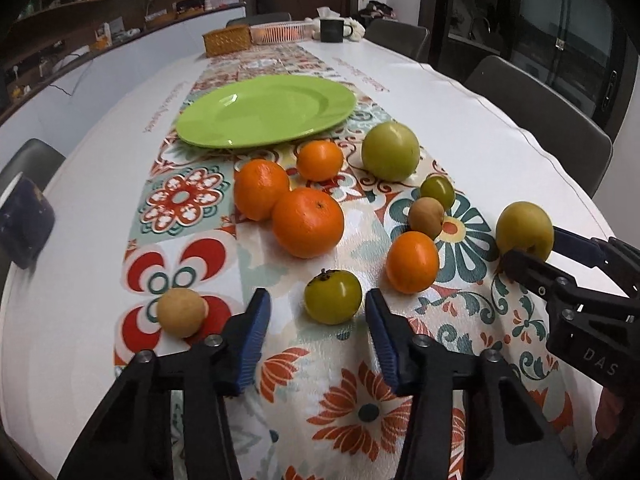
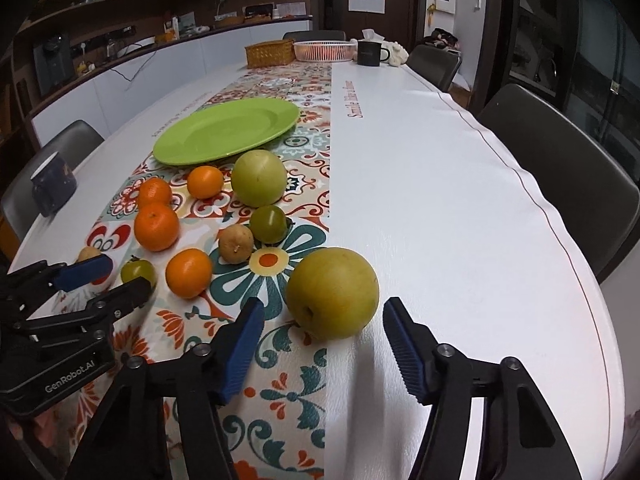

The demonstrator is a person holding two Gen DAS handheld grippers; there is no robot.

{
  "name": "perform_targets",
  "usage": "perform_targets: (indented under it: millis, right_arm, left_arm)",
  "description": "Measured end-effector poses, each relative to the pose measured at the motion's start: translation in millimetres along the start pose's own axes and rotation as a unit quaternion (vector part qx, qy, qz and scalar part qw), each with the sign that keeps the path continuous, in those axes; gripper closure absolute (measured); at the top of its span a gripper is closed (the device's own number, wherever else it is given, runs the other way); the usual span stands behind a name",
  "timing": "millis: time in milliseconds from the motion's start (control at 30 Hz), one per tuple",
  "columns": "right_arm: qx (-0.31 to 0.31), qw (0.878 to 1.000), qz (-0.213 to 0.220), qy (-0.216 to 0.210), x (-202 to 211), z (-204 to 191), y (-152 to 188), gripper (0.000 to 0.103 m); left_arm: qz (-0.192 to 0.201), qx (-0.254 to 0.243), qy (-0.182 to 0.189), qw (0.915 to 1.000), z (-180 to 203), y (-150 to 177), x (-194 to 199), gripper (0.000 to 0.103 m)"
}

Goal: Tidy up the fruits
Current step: 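Grasp the small green tomato with the left gripper while the right gripper reaches toward the yellow pear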

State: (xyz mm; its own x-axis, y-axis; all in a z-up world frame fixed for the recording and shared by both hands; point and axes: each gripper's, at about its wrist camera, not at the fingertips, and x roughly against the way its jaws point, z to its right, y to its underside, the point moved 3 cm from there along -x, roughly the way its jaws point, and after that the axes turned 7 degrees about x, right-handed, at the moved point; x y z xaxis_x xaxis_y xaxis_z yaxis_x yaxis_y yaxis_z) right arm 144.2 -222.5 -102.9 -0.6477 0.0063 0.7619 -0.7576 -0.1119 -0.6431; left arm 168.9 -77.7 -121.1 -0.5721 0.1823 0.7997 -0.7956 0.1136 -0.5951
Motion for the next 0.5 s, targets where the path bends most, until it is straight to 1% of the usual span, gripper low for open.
perform_targets:
  millis: [133, 200, 267, 500]
  right_arm:
    - [0.003, 1.000, -0.005, 0.001, -5.3, 0.6, -1.4, 0.046]
    - [0.004, 1.000, -0.006, 0.004, -7.2, 1.6, -2.5, 0.048]
    - [0.005, 1.000, -0.005, 0.005, -7.9, 2.7, -3.7, 0.051]
    - [0.011, 1.000, -0.005, 0.006, -7.6, 3.6, -4.9, 0.052]
  left_arm:
    - [-0.007, 0.004, 0.006, 0.9999, 0.4, -2.5, -5.7, 0.064]
    - [-0.010, 0.005, 0.014, 0.9998, 1.2, -4.0, -6.3, 0.070]
    - [-0.011, 0.005, 0.015, 0.9998, 1.4, -4.8, -6.4, 0.073]
    - [-0.009, 0.003, 0.014, 0.9999, 0.7, -7.2, -3.7, 0.073]
